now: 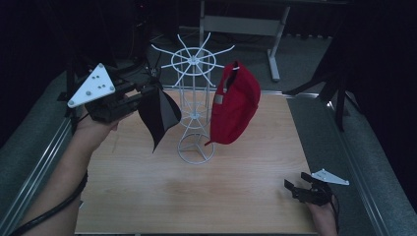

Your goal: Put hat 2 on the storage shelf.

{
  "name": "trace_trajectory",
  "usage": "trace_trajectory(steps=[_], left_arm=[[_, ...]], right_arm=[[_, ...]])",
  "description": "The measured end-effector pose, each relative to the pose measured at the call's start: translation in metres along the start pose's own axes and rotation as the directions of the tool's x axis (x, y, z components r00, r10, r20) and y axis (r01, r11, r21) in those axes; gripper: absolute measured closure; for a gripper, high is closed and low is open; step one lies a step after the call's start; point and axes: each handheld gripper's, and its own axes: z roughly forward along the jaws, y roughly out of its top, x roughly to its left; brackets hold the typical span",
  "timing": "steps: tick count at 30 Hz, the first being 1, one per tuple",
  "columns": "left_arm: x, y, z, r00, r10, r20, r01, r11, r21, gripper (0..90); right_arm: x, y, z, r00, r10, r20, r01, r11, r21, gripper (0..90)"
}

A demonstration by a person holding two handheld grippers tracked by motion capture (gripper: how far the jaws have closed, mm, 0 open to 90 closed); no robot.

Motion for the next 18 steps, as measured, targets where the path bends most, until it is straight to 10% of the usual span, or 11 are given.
trace_trajectory(steps=[18], left_arm=[[-0.003, -0.021, -0.017, 0.9987, -0.050, 0.007, 0.050, 0.9984, 0.026, 61.8]], right_arm=[[0.001, 0.000, 0.000, 1.0000, -0.001, -0.001, 0.001, 1.000, -0.001, 14.7]])
